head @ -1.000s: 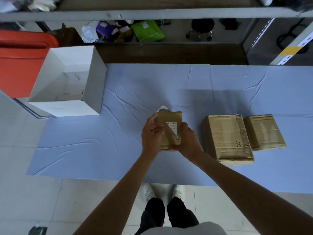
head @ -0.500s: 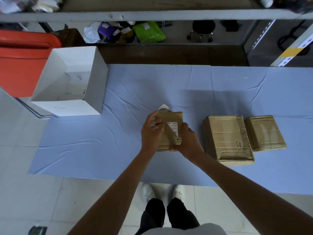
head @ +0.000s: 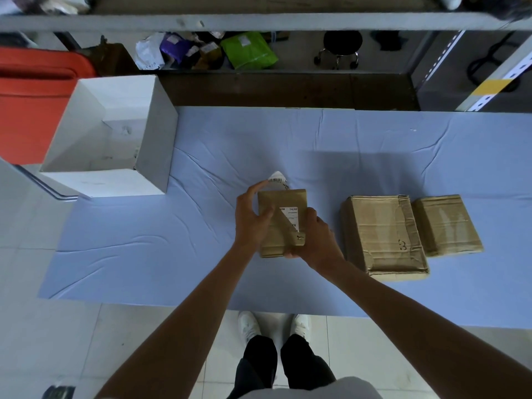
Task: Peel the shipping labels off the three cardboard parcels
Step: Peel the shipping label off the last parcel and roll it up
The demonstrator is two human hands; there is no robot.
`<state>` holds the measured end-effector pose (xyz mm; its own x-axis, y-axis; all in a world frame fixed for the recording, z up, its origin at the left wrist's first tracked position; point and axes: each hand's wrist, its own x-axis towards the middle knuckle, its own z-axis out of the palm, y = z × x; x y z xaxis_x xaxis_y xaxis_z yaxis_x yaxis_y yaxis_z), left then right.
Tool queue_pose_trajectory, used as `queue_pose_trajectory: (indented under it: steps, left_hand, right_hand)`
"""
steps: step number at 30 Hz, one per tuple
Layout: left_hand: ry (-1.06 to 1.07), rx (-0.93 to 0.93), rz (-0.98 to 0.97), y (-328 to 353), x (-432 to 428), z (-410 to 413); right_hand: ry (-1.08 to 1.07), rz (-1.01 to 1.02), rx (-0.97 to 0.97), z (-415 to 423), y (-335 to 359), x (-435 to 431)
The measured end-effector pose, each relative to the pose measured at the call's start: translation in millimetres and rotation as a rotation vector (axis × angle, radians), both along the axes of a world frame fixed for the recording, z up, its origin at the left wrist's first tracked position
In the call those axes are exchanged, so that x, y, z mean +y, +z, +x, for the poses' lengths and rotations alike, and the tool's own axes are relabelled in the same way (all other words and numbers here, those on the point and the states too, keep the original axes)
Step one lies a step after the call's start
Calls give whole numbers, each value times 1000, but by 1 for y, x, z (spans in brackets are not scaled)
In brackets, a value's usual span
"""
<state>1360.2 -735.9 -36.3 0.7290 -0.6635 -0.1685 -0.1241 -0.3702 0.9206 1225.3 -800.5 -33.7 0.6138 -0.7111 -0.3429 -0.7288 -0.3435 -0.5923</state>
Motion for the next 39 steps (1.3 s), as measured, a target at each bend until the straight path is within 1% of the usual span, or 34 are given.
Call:
queue_pose_trajectory:
  steps: [3,6,17,23,33,39]
  left_hand:
    - [-13,69,-20,0,-3,2]
    - [-9,37,-19,-2,-2,3]
    - [-29,1,10,-2,-2,7]
    - [-6,-4,13,-5,-7,7]
    - [-34,63,-15,-7,-1,12]
    - [-8,89,-20,-9,1,13]
  right_hand:
    - [13,-6,3,0,0,0]
    - [30,-16,12,0,0,-1]
    - [45,-28,-1,1,1,-1]
    - [43,-29,-9,1,1,-2]
    - [65,-41,18,0,-1,-1]
    - [52,-63,-10,-3,-2,4]
